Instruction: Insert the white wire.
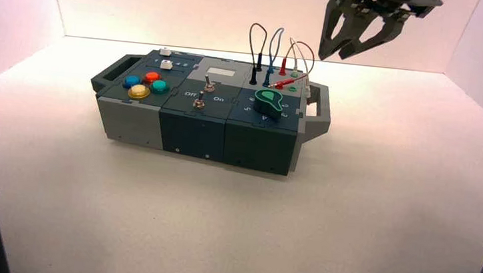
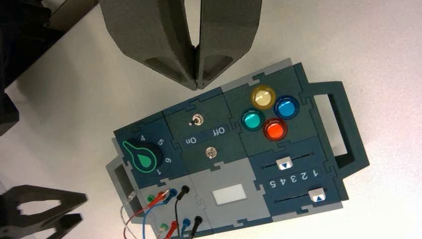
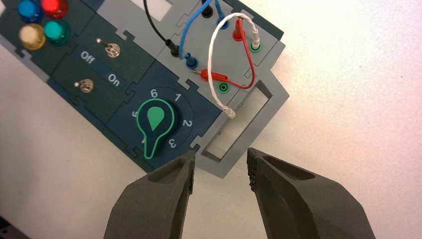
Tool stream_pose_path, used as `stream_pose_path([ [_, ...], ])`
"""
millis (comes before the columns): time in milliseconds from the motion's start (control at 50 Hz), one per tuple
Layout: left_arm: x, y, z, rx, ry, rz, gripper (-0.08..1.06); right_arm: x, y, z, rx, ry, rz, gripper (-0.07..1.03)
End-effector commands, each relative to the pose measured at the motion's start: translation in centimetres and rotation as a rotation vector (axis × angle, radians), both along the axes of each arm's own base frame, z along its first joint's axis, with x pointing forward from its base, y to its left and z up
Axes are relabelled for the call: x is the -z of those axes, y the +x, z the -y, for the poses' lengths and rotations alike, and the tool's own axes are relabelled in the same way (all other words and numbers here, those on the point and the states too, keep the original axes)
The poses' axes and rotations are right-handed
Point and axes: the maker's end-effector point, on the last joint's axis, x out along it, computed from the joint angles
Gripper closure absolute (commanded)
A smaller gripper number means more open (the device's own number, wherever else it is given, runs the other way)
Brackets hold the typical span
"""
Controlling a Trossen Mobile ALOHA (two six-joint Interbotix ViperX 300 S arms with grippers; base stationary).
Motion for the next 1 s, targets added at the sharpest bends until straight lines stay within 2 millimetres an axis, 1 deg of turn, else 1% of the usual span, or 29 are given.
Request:
stream_pose_path([
  [20,-1.5,0.6,0.7,0.019,-0.017,0.039,1.01,-0.7,1.3,-0.9,-0.010,0.010,0.030,0.41],
  [280,-1.0,0.7,1.2,0.034,-0.009,0.013,1.01,0.8,2.0,-1.1,-0.014,-0.016,-0.003,0.41],
  [480,-1.1,1.0,1.5,0.046,-0.006,0.003,1.01,1.8,2.4,-1.2,-0.015,-0.030,-0.012,0.42],
  [620,-1.2,1.1,2.0,0.070,-0.001,0.005,1.01,2.2,2.8,-1.3,-0.015,-0.033,-0.006,0.47],
  [820,-1.0,1.2,2.7,0.088,-0.001,0.004,1.01,2.7,3.3,-1.6,-0.016,-0.038,-0.013,0.47],
  [1000,-0.8,1.4,2.7,0.084,0.000,0.000,1.01,3.1,3.8,-1.8,-0.013,-0.039,-0.013,0.48],
])
